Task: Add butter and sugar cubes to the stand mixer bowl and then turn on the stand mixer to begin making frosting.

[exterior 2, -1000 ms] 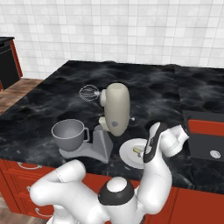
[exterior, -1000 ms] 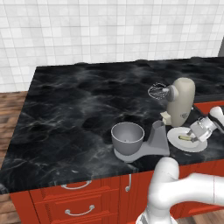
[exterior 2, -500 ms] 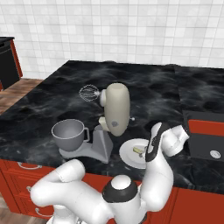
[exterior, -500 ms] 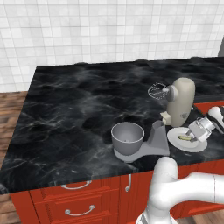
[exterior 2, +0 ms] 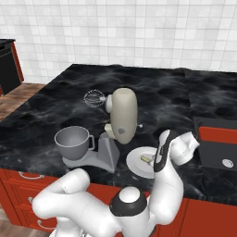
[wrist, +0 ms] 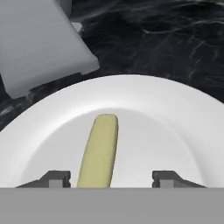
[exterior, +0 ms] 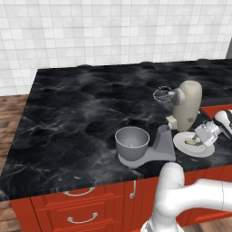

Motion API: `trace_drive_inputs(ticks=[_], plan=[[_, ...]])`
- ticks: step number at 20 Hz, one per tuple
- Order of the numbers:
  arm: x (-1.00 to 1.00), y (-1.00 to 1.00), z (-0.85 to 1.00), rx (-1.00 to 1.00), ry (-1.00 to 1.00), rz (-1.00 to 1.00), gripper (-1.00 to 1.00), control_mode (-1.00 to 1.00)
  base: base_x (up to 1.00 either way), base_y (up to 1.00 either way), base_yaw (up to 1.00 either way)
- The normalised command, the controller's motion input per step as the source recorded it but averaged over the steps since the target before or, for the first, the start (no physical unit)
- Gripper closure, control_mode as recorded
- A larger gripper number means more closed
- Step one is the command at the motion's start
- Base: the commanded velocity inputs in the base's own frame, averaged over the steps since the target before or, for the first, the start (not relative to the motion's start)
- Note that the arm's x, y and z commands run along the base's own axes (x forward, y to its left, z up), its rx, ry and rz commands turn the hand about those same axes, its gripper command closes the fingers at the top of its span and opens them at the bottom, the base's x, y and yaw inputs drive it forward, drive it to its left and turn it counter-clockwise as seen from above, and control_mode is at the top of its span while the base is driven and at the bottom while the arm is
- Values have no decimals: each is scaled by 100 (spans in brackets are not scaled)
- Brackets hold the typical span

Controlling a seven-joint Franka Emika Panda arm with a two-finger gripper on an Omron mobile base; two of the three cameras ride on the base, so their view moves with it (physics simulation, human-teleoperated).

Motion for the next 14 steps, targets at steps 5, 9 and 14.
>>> trace_drive_inputs(ticks=[5, 9, 14], plan=[[0, 4, -16, -3, 0, -7, 100, -100, 0, 0, 0], [-14, 0, 8, -1, 0, -9, 100, -100, 0, 0, 0], [-37, -12, 91, 1, -3, -10, 100, -100, 0, 0, 0]])
